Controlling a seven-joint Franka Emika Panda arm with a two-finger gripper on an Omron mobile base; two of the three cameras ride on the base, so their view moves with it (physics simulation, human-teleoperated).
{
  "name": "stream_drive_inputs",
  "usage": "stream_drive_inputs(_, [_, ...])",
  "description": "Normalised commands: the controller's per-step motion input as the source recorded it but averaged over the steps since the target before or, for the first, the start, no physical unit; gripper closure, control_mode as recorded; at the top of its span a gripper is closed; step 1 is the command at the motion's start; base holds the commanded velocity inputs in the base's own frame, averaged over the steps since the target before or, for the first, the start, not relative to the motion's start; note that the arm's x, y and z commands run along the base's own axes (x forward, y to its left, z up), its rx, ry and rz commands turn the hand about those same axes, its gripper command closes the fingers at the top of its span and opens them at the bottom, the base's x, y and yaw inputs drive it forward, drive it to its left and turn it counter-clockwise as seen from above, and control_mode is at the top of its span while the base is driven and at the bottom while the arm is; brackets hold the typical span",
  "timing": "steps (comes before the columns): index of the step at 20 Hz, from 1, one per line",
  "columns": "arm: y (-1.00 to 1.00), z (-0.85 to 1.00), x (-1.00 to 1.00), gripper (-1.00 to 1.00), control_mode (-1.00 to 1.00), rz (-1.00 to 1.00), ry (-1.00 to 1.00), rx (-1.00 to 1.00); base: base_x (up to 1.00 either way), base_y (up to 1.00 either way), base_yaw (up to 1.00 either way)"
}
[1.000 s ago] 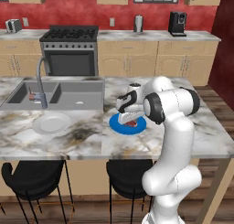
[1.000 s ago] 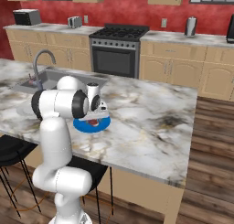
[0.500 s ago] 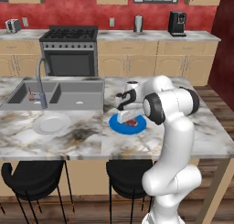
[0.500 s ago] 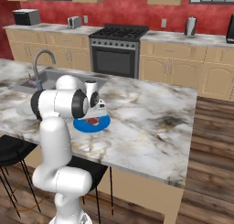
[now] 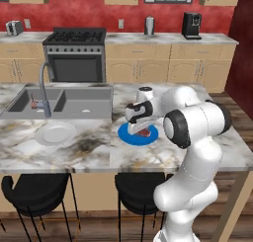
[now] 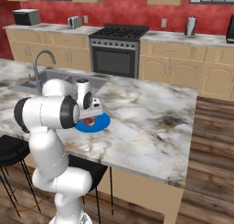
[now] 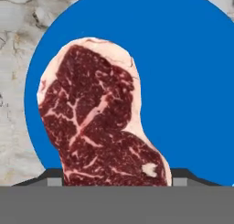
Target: Transport the steak and avocado to the fridge. Place the steak on the rack containing meat and place the avocado on the rack containing the vegetable, ensuring meats and vegetables are on different racks.
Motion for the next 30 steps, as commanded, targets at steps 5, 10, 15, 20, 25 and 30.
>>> stream_drive_inputs(5, [-0.07, 1.0, -0.56, 1.0, -1.0, -0.02, 0.0, 0.0, 0.0, 0.0, 0.0])
stream_drive_inputs(10, [-0.2, 0.99, -0.71, 1.0, -1.0, -0.14, 0.0, 0.0, 0.0, 0.0, 0.0])
stream_drive_inputs(15, [-0.31, 0.96, -0.82, 1.0, -1.0, -0.17, 0.0, 0.0, 0.0, 0.0, 0.0])
stream_drive_inputs(20, [-0.29, 0.95, -0.81, 1.0, -1.0, -0.11, -0.01, 0.05, 0.0, 0.0, 0.0])
stream_drive_inputs(25, [-0.04, 0.89, -0.76, 1.0, -1.0, 0.0, -0.15, 0.01, 0.0, 0.0, 0.0])
stream_drive_inputs(30, [-0.05, 0.77, -0.94, 1.0, -1.0, 0.02, -0.33, 0.0, 0.0, 0.0, 0.0])
